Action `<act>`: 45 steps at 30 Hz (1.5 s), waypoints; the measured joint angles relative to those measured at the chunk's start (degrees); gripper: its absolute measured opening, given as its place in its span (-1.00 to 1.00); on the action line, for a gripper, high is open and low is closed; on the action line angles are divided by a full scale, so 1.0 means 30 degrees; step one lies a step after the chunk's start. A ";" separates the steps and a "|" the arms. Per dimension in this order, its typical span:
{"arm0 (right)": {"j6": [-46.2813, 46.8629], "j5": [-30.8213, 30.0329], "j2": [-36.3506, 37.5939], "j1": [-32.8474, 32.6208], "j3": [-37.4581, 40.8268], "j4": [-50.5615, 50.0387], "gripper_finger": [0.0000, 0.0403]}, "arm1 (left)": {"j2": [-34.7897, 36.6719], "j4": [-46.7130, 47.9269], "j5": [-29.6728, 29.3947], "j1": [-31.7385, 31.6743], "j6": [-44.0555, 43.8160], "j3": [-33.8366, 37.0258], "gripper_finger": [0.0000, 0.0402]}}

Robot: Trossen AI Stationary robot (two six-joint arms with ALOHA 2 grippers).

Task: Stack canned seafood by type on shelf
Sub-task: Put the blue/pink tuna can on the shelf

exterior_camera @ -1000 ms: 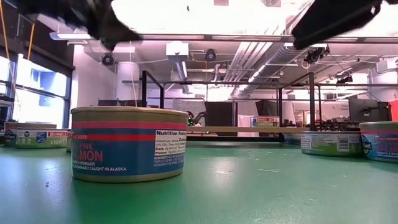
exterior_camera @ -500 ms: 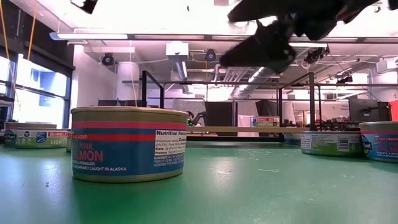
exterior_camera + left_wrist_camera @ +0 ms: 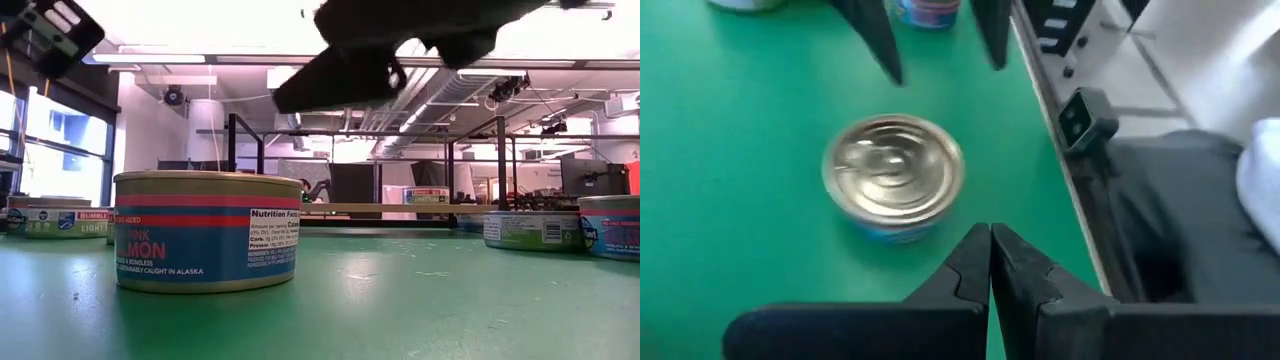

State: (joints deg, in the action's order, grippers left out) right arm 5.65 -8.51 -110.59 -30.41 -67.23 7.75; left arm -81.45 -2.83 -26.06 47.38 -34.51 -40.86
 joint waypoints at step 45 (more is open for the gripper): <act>0.2229 -0.4298 -0.2426 0.1010 0.2486 0.5551 0.86 | -0.5913 -0.6700 0.2149 -0.4097 -0.1764 -0.1098 -1.00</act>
State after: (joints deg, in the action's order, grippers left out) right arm 12.33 -21.41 -117.86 -27.38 -59.77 24.40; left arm -99.20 -22.93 -19.61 35.09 -39.80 -44.15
